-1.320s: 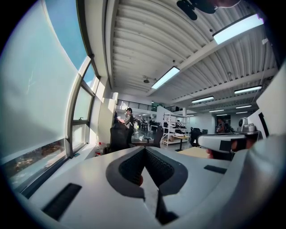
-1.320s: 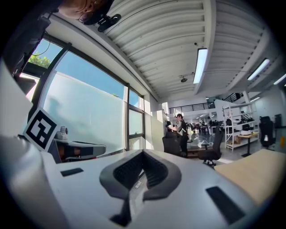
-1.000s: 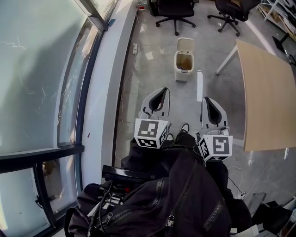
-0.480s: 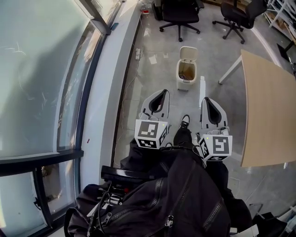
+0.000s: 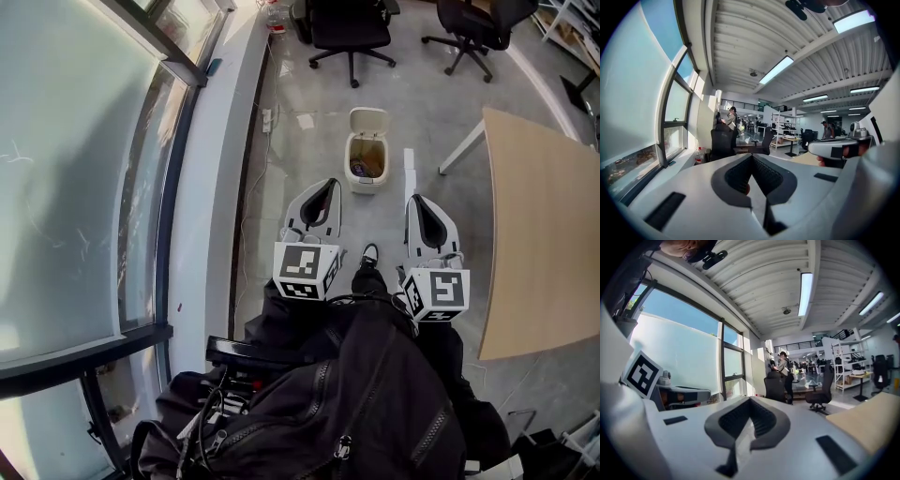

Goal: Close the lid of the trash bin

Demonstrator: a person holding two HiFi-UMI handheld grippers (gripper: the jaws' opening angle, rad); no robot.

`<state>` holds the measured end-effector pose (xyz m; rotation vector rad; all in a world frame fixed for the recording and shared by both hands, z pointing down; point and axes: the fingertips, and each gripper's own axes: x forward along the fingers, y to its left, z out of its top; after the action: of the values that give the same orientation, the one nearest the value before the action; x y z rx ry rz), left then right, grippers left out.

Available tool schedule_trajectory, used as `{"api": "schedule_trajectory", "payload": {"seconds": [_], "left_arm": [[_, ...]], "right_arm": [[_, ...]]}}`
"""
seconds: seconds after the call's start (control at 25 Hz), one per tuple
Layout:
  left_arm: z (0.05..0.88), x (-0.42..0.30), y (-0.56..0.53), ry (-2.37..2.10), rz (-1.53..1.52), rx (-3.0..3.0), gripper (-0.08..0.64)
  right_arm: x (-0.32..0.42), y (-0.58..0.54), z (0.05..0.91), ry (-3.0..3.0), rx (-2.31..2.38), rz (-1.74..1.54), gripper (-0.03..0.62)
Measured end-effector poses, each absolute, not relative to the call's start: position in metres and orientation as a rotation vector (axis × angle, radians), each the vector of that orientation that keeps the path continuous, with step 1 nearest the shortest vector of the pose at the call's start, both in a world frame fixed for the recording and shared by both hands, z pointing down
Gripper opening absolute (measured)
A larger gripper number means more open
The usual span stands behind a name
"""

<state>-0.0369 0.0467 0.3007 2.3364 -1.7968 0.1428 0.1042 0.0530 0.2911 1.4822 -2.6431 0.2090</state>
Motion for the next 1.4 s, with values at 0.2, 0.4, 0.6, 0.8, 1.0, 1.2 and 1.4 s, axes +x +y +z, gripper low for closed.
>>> {"api": "schedule_trajectory", "payload": {"seconds": [0.2,0.4,0.6,0.8,1.0,1.2,1.4], "left_arm": [[0.308,-0.019,-0.005,-1.790,0.193,2.332,0.002],[0.333,-0.003,-0.039,-1.758,0.277,2.303,0.002],[0.367,0.000,-0.059,-1.735,0.345,2.235,0.002],[0.399,-0.009,-0.071,-1.726,0.385,2.164,0.002],[0.435,-0.032,-0.071,-1.703,0.418,2.093,0.002],[0.503,-0.045,-0.093,-1.628,0.499,2.025,0.002],[0.577,-0.066,-0.091,-1.541,0.568,1.915,0.002]], "right_arm": [[0.121,0.002,0.301,-2.643,1.478,0.261,0.006],[0.129,-0.038,0.323,-2.634,1.422,0.315,0.006],[0.122,-0.067,0.354,-2.616,1.328,0.363,0.006],[0.103,-0.084,0.391,-2.581,1.219,0.422,0.006],[0.073,-0.084,0.424,-2.526,1.103,0.451,0.006],[0.055,-0.107,0.488,-2.428,1.022,0.485,0.006],[0.035,-0.114,0.561,-2.334,0.903,0.518,0.006]]}}
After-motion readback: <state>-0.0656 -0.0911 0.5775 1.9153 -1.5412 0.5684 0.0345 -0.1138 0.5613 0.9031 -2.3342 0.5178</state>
